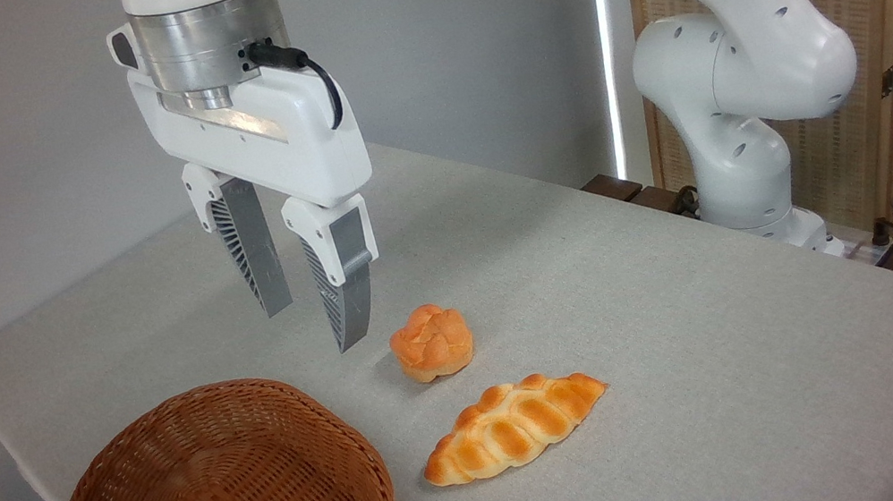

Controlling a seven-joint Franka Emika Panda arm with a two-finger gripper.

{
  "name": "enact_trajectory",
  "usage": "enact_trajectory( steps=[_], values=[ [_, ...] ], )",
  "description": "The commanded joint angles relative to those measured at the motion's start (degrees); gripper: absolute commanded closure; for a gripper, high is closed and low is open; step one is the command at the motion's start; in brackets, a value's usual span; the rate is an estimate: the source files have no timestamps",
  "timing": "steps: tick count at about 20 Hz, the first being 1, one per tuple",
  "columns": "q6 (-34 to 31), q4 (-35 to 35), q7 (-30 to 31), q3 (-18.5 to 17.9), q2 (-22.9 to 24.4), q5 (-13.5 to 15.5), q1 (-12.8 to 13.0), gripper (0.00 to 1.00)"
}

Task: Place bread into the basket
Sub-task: 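Lower the open gripper down onto the small round orange bun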

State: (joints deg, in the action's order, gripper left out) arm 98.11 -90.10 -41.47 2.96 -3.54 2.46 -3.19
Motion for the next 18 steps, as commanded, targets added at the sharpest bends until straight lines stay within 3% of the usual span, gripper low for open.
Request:
enact_trajectory(
  steps=[1,9,13,18],
  values=[
    [0.0,-0.9,0.6,0.6,0.9,1.5,-0.4,0.00],
    [2.0,-4.6,0.4,1.3,2.0,1.4,-0.2,0.00],
    [16.2,-21.7,0.4,2.9,11.1,1.4,-0.1,0.00],
    [16.7,-32.6,0.5,3.0,16.0,1.4,4.8,0.00]
  ],
)
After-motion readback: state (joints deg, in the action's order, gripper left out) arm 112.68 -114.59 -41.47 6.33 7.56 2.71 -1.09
